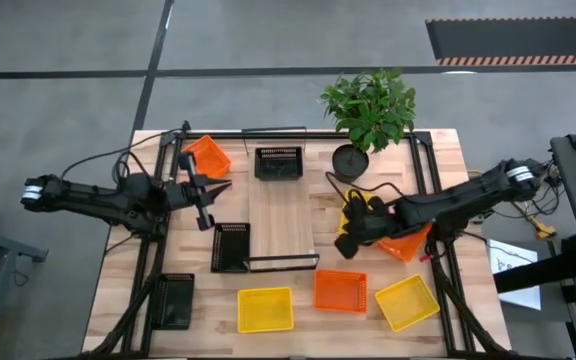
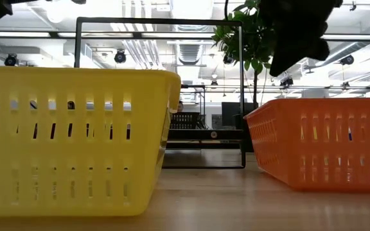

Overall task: Stack baskets on shelf by color
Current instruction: Put the top yellow bin on the shelf

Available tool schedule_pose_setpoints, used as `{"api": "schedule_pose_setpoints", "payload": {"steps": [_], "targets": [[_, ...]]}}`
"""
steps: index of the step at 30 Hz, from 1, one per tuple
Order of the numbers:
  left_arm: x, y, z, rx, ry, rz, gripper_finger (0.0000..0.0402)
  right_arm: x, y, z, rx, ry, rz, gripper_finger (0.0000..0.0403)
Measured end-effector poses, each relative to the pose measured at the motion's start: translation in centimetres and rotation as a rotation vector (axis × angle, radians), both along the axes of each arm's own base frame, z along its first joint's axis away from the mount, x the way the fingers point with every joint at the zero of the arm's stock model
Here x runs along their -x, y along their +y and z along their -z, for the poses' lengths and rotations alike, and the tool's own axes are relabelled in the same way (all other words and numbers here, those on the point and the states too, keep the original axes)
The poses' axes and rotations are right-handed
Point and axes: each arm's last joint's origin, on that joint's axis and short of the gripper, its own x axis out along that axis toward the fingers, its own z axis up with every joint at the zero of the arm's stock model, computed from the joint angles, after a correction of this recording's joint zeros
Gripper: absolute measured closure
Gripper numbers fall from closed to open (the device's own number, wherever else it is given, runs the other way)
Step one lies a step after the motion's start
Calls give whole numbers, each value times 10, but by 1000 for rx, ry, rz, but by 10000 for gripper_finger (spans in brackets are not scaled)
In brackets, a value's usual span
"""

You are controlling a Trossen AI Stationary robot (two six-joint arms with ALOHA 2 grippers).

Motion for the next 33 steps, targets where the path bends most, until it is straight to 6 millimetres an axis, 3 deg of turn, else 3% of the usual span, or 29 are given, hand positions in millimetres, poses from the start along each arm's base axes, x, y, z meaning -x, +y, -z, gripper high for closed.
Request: {"api": "schedule_pose_setpoints", "payload": {"steps": [8,13,23,33], "targets": [[7,2,4,3,-9,-61,395,-25,6,-2,-33,216,253,377],[14,3,5,6,-17,-89,395,-41,4,3,-33,253,328,321],[21,4,5,-19,2,-98,395,-57,-23,25,-13,316,435,204],[21,5,6,-14,12,-113,395,-65,-35,44,33,381,444,201]]}}
